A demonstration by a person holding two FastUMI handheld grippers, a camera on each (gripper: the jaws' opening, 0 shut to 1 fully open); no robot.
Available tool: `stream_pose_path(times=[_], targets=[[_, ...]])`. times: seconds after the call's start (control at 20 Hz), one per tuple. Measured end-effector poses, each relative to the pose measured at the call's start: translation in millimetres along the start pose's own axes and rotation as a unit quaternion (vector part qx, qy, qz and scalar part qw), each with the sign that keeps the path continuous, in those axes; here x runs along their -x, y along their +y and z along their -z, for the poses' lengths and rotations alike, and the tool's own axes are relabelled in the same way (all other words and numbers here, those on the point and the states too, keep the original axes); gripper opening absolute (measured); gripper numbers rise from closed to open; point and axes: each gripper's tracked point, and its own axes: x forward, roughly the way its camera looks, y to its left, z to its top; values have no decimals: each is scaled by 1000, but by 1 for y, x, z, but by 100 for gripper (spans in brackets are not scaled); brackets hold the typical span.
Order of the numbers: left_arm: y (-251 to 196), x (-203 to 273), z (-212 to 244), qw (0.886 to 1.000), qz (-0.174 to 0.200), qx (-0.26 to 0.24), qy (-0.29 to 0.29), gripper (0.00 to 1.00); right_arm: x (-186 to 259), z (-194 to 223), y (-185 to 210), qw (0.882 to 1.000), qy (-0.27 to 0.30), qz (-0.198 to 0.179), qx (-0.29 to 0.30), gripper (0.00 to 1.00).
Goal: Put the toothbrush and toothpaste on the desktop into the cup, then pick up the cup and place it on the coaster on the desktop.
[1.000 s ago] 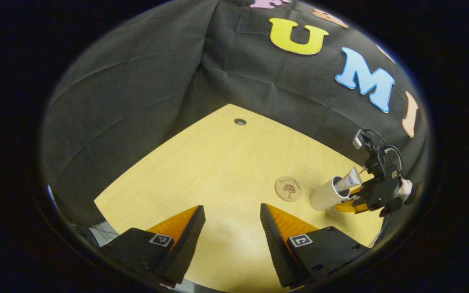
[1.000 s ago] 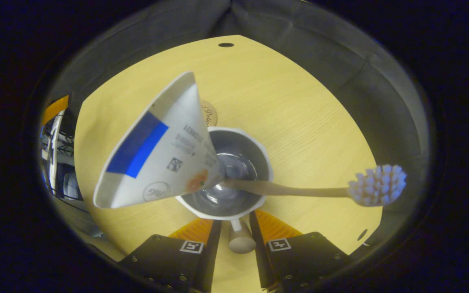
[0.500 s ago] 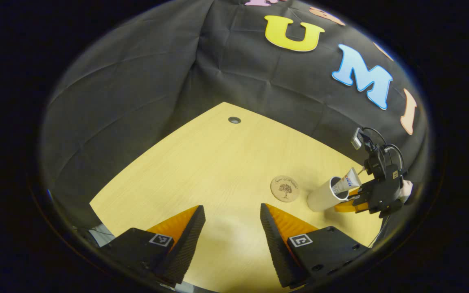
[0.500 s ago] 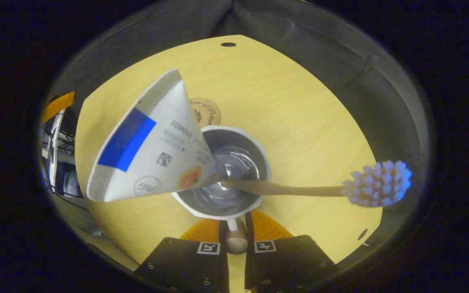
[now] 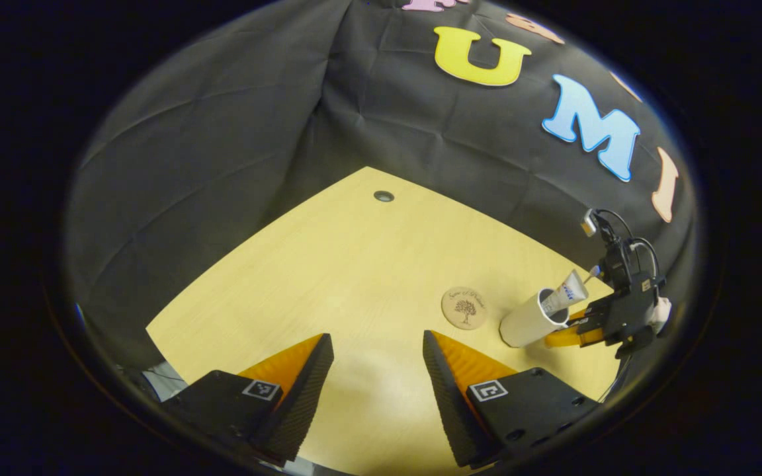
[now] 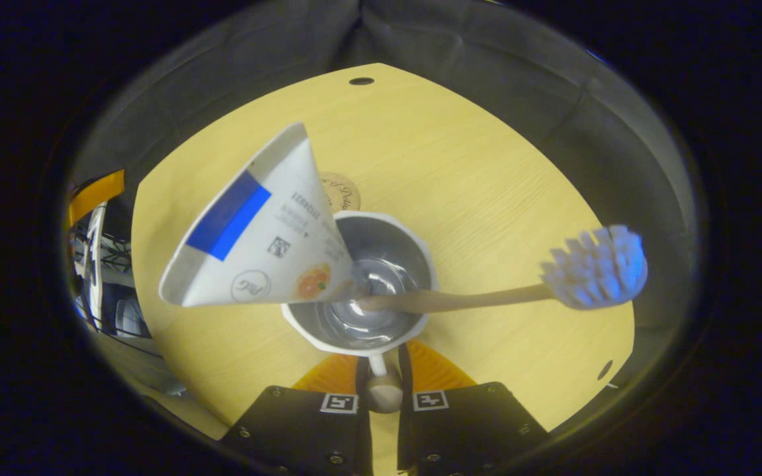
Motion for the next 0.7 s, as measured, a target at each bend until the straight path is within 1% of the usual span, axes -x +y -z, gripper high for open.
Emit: stream_pose_path(times=[0.05,0.1,0.15,0.25,0.45,0.7], targets=[[2,2,1,1000,0,0,-1,88,1,-2,4,1000,-7,-3,-7,15],[4,3,2,1000,0,0,-2,88,3,-6,5,1000,-12,-4,-11,11],[6,5,5,1000,0,1,-2,88,6,-11,6,1000,-18,-5,-15,15],[9,9,7,1000,0,3,-1,88,9,-21,13,999,-27,-12,-28,15],[6,7,2,1000,0,1,0,88,8,-44,21,998,-45,-15,-38,15],[11,8,5,1000,-2,3,5,88,1,-83,36,996,-68,-21,-60,15]])
